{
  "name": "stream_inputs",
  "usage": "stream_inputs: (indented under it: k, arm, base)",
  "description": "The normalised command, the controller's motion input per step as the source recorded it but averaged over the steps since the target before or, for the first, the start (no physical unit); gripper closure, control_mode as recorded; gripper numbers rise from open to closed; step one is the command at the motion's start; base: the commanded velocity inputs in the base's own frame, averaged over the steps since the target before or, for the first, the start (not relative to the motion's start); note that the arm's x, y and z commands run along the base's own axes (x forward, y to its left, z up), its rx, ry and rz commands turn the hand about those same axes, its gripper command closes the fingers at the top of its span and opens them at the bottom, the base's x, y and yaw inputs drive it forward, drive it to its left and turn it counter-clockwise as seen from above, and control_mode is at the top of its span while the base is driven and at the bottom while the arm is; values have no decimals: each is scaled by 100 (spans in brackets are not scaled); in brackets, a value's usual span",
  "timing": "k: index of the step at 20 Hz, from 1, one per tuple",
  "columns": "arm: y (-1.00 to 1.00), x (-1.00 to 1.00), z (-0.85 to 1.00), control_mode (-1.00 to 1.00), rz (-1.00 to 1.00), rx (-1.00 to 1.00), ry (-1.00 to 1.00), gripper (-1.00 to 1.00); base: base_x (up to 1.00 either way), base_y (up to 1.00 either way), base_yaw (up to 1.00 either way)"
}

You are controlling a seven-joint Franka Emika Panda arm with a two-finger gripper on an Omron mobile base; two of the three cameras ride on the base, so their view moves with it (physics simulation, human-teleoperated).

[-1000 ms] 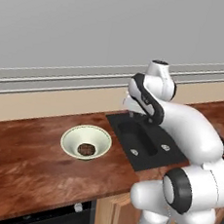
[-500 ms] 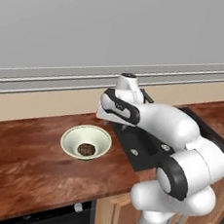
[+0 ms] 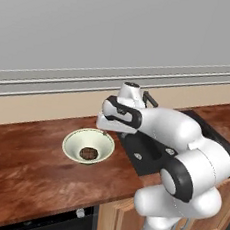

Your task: Move the mug from next to the sink to the open cabinet. Then, move the bowl with the potato to the fridge to clear the area for faucet cleaning.

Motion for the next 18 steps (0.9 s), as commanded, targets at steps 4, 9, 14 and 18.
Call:
stream_inputs:
  k: [4, 9, 14, 18]
  arm:
    - [0, 0, -11, -100, 2, 0, 0, -100]
    - [0, 0, -55, -100, 0, 0, 0, -100]
    - [1, 0, -56, -100, 0, 0, 0, -100]
    - [0, 0, -15, -100, 0, 3, 0, -100]
  base:
    - [0, 0, 0]
    - [0, 0, 0]
    - [0, 0, 0]
    - [0, 0, 0]
